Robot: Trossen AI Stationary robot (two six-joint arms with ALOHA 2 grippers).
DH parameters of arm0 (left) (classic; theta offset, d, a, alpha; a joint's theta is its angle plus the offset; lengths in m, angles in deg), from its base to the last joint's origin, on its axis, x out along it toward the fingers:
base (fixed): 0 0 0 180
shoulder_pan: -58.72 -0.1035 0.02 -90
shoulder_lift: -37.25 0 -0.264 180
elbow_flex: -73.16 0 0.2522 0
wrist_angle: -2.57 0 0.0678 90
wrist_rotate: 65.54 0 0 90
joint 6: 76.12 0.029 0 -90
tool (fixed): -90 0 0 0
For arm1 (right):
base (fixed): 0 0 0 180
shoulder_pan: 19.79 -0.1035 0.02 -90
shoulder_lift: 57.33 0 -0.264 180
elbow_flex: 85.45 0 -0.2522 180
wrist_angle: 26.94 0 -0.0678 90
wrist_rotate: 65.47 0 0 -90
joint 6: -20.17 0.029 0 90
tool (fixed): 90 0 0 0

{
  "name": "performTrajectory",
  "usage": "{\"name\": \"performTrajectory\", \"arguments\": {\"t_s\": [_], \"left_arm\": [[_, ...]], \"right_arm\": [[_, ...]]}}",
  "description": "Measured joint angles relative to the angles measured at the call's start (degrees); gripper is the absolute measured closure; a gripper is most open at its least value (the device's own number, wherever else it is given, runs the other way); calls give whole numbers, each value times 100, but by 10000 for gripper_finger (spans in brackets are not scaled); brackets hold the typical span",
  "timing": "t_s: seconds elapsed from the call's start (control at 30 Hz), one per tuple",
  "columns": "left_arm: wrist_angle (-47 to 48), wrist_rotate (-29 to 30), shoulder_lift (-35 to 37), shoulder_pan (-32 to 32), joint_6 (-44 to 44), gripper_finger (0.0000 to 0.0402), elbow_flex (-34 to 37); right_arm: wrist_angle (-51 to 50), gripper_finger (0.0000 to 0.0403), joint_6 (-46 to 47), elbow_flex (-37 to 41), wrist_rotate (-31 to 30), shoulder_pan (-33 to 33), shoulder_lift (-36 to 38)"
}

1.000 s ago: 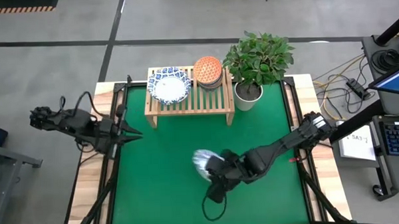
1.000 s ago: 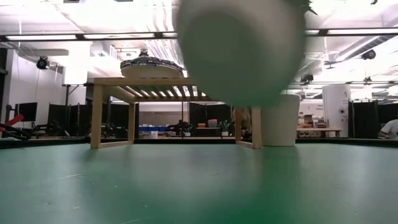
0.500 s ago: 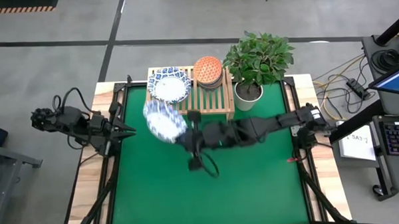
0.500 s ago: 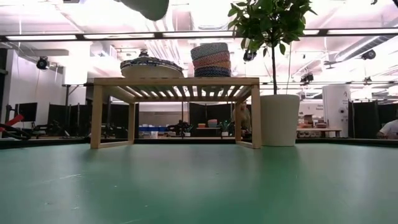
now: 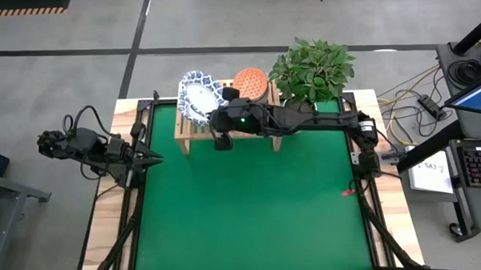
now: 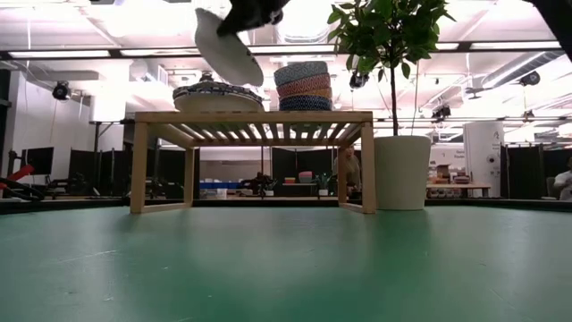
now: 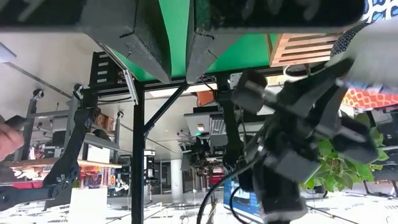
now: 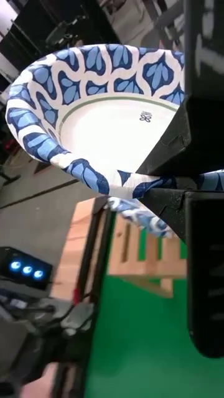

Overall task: Place and stack bowls onto a shelf
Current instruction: Stack the big white bowl on the big white bowl on the shelf

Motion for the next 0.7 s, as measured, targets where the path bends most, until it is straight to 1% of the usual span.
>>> {"name": "performTrajectory", "arguments": {"t_s": [0.27,0.57,0.63,0.7], "left_arm": [[20,-1,9,1,34,370,0],[20,-1,11,0,35,370,0],[20,-1,11,2,35,370,0],[20,-1,11,0,35,370,1]], "right_arm": [[238,390,-192,2,-5,184,-240],[275,389,-277,-3,-14,242,-318],[256,380,-281,-3,-15,257,-365],[278,361,-267,-3,-46,260,-409]]}}
